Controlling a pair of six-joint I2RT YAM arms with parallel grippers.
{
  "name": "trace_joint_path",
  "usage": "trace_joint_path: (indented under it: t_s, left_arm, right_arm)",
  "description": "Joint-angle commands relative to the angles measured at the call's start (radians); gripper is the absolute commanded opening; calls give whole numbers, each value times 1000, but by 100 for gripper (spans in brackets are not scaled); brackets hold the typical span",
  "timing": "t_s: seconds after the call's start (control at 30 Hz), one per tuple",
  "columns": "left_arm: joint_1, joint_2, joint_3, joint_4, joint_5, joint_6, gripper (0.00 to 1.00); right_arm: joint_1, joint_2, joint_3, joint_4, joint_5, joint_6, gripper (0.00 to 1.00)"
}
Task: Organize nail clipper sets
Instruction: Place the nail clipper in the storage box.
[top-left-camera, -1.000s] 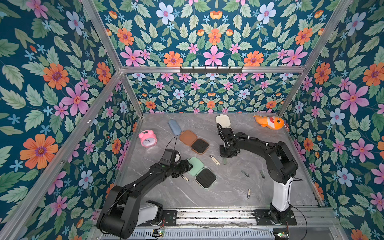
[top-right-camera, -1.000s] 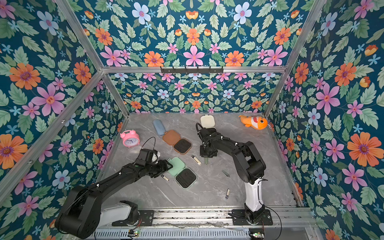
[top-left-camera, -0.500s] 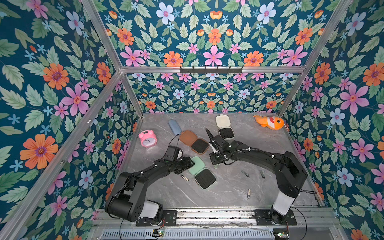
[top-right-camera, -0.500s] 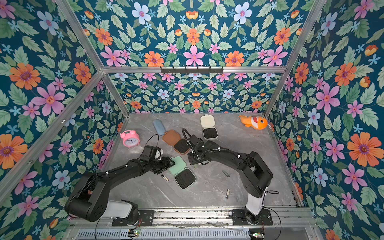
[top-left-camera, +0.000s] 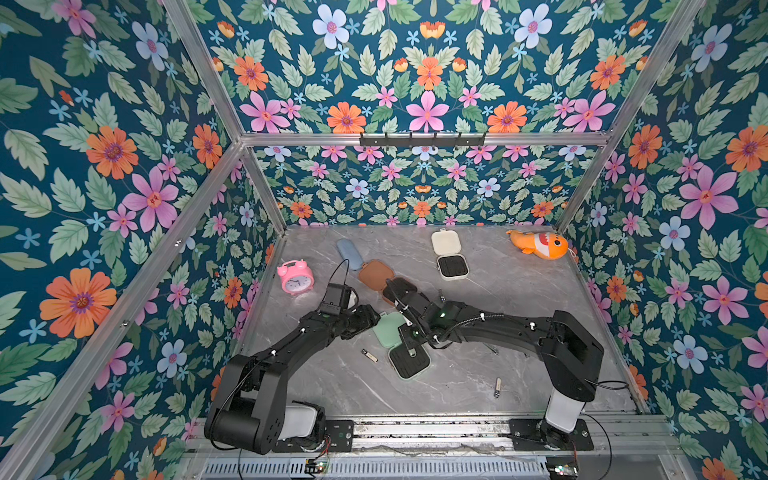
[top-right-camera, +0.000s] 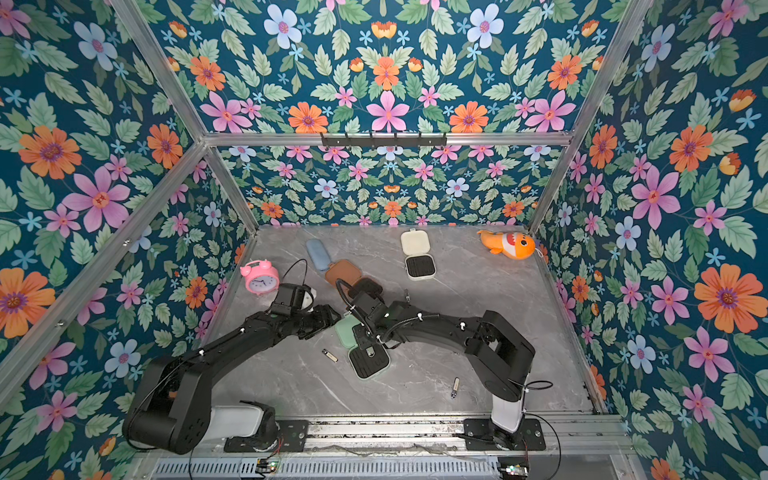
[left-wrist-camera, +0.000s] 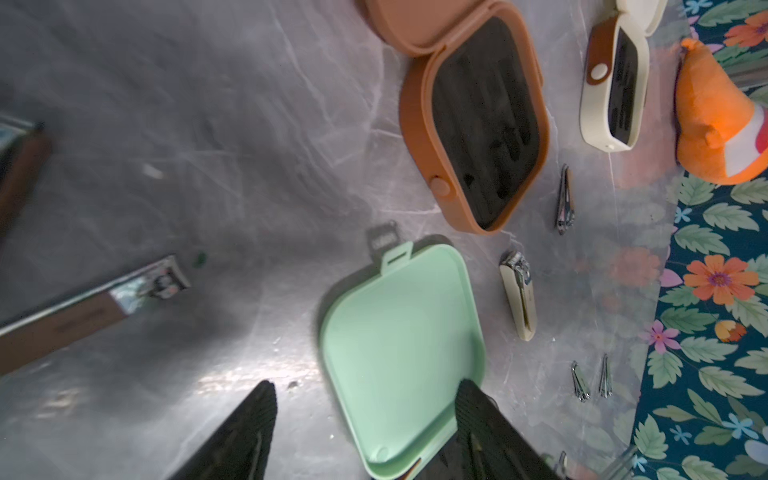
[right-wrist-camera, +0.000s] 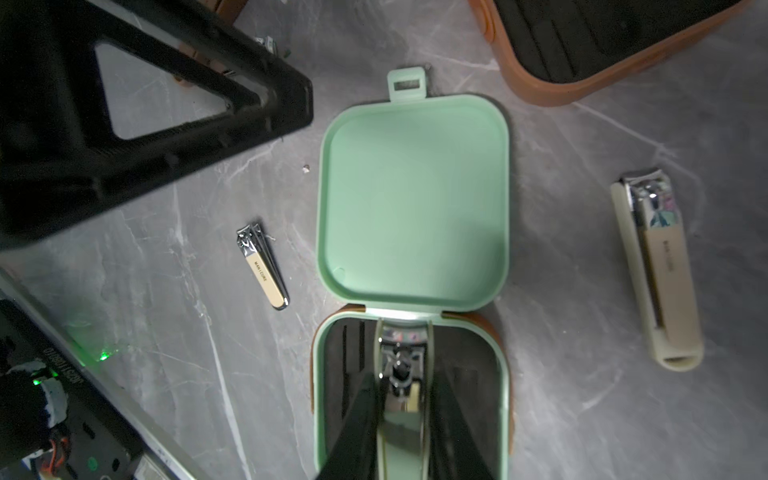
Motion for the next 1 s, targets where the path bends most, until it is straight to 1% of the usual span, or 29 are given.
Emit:
trace_joint_path:
  t_s: [0.0,0.33,0.97]
  left_arm:
    - [34,-7,1,-26,7,41,71]
    - [80,-34,-9,-21,43,53,71]
    - [82,-40,-18,27,81,22,70]
  right_arm:
    - [20,26,18,-16,50,56,10]
    - [48,64,20,-28,62,73,9]
    - [73,79,-10,-35,60,72,10]
